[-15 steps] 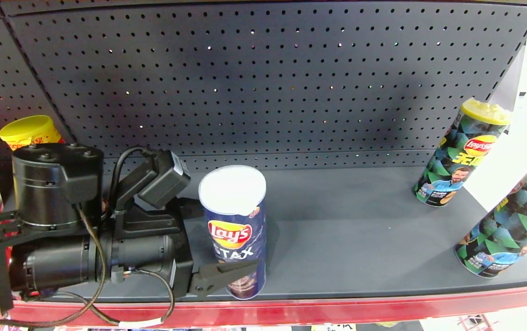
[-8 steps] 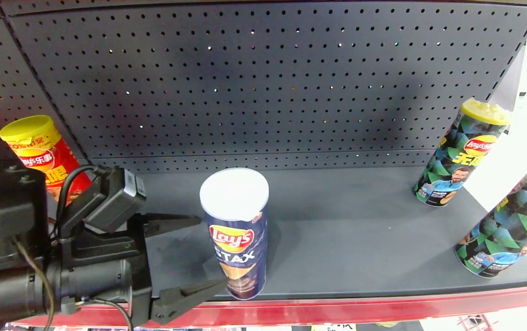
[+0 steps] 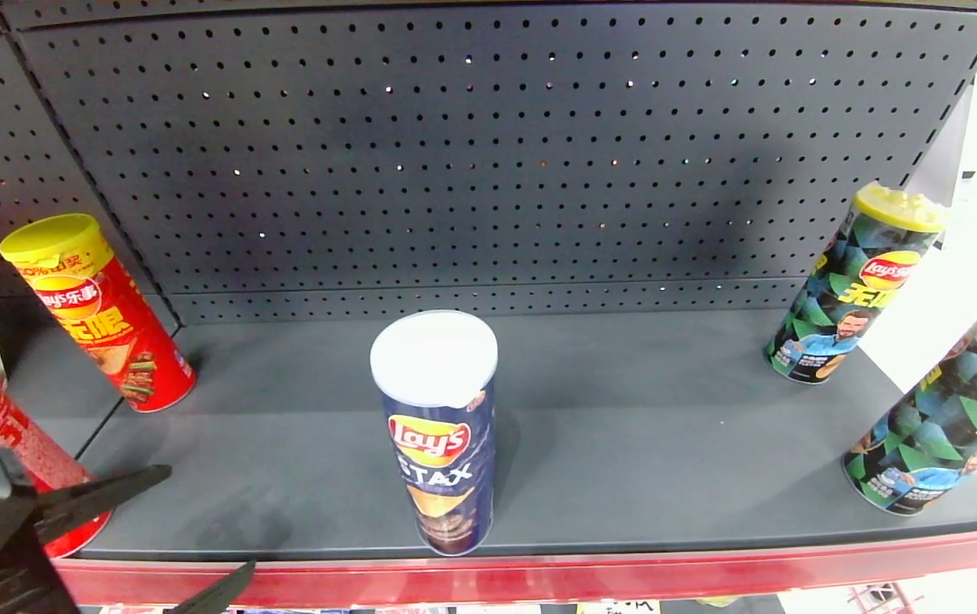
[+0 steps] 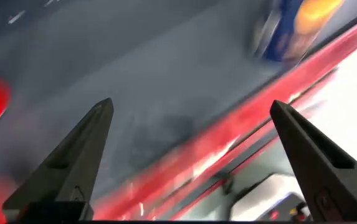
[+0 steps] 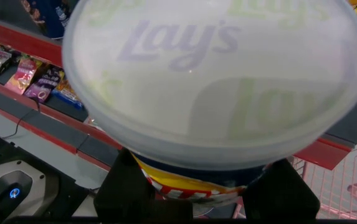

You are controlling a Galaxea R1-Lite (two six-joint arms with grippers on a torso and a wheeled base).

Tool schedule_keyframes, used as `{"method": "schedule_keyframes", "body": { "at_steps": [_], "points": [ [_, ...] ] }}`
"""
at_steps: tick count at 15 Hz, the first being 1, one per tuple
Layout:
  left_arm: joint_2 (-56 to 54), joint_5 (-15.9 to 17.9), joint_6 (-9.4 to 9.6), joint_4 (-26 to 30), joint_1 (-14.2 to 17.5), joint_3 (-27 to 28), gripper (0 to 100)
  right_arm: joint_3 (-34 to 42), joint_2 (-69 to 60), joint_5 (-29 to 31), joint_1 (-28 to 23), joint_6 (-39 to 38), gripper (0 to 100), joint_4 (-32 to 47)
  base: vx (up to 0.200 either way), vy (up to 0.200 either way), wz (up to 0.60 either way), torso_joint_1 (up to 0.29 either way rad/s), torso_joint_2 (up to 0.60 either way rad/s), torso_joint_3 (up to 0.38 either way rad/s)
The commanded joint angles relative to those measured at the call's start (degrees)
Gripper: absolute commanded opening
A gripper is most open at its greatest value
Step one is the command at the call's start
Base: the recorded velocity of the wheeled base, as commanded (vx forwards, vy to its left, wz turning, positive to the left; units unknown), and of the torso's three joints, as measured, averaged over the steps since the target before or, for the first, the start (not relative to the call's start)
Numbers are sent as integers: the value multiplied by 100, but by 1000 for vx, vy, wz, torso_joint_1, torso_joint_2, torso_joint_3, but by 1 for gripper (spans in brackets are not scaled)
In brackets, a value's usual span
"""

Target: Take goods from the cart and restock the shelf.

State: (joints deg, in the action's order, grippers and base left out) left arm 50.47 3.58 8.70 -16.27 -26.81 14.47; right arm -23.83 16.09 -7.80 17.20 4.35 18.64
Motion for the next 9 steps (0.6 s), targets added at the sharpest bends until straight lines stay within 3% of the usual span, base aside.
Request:
{"method": "schedule_keyframes", "body": {
  "at_steps": [1, 4, 5, 9],
  "points": [
    [-1821, -763, 8, 1118, 62, -217, 100, 10, 34, -2, 3, 4, 0, -1, 0, 0, 0, 0, 0, 0],
    [-2964, -1000, 123, 2023, 114, -190, 100, 1, 70, 24, 3, 4, 0, -9, 0, 0, 0, 0, 0, 0],
    [-3034, -1044, 272, 2084, 149, -181, 100, 10, 61, 95, 3, -5, 0, -1, 0, 0, 0, 0, 0, 0],
    [-3078, -1211, 404, 2093, 220, -225, 100, 1, 61, 130, 3, -5, 0, -1, 0, 0, 0, 0, 0, 0]
  ]
}}
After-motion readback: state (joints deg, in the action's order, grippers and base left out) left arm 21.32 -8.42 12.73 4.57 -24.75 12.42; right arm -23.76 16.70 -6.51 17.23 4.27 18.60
